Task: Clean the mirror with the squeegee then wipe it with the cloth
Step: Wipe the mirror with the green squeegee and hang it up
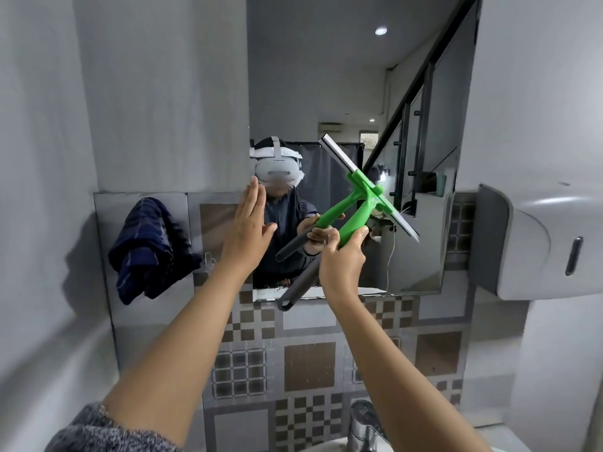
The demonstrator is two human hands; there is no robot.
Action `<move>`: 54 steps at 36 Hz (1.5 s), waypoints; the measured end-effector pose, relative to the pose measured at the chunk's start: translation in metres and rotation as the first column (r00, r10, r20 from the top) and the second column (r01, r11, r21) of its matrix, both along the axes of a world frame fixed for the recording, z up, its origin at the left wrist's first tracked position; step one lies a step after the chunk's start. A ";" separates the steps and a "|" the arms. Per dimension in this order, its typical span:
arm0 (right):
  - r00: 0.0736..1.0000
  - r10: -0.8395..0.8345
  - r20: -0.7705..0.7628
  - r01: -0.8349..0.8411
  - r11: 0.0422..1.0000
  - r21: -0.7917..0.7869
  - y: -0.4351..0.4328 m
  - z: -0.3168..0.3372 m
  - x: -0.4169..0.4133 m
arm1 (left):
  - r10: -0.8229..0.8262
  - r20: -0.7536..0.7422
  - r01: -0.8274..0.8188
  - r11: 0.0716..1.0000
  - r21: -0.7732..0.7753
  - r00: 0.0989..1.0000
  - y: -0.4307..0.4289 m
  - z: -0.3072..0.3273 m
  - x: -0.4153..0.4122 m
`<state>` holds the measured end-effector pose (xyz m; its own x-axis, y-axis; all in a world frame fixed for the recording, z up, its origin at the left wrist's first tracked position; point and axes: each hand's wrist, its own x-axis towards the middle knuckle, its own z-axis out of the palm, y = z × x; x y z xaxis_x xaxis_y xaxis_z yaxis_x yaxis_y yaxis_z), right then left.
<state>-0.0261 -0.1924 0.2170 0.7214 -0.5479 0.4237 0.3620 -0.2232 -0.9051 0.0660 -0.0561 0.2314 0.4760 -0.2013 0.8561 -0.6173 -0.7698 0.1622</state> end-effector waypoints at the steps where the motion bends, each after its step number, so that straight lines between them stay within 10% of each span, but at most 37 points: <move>1: 1.000 0.006 0.000 -0.006 1.000 0.005 0.002 0.001 0.001 | -0.003 0.004 0.003 1.000 0.001 1.000 0.000 0.000 0.000; 25: 0.998 0.053 0.033 -0.050 0.996 -0.077 0.039 0.002 0.012 | -0.037 -0.003 0.037 0.997 0.062 0.999 0.006 0.000 0.011; 54: 0.994 -0.089 -0.062 0.037 0.817 -0.575 0.022 -0.012 0.003 | -0.106 0.025 0.107 0.994 -0.037 0.994 0.006 -0.020 0.012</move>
